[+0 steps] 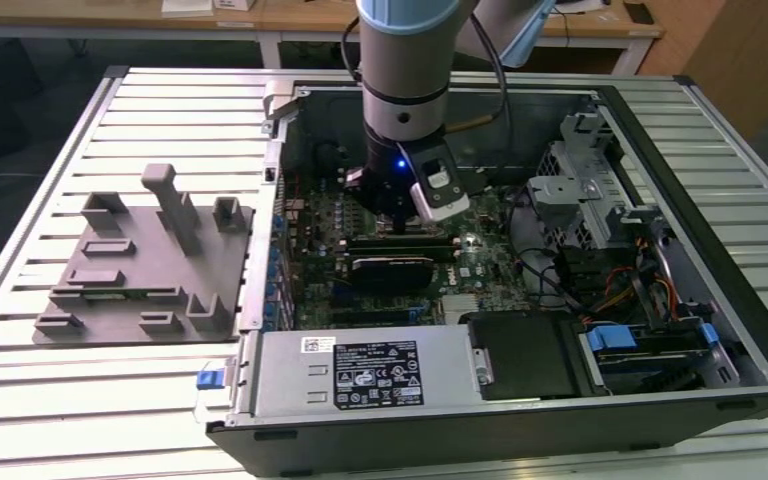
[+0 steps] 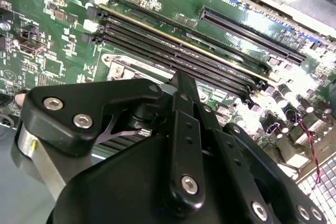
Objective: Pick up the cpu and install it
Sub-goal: 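Install the second cpu locking lever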
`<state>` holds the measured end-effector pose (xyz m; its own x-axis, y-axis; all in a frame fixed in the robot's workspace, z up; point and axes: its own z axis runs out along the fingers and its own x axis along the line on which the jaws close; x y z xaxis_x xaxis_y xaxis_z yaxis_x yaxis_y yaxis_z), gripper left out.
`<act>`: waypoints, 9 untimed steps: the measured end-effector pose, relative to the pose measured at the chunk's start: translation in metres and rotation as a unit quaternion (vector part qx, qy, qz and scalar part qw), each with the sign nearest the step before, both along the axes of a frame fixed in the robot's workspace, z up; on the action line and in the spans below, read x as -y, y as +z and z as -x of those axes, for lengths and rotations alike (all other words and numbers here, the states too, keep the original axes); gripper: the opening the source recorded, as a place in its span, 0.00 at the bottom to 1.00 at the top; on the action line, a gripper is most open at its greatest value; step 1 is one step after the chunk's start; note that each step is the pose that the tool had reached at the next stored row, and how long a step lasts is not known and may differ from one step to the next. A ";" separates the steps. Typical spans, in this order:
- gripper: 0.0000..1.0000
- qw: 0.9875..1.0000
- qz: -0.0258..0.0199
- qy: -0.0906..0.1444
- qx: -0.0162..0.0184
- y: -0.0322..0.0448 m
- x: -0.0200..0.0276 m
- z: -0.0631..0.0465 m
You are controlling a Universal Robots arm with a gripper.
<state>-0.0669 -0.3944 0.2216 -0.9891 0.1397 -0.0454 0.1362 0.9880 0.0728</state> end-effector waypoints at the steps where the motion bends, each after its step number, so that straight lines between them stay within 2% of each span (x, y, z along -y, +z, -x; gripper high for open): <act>1: 0.11 1.000 -0.002 0.000 0.000 -0.0004 0.0003 0.001; 8: 0.11 1.000 -0.021 0.000 0.000 -0.0034 0.0027 0.013; 9: 0.11 1.000 -0.023 0.000 0.000 -0.0042 0.0035 0.014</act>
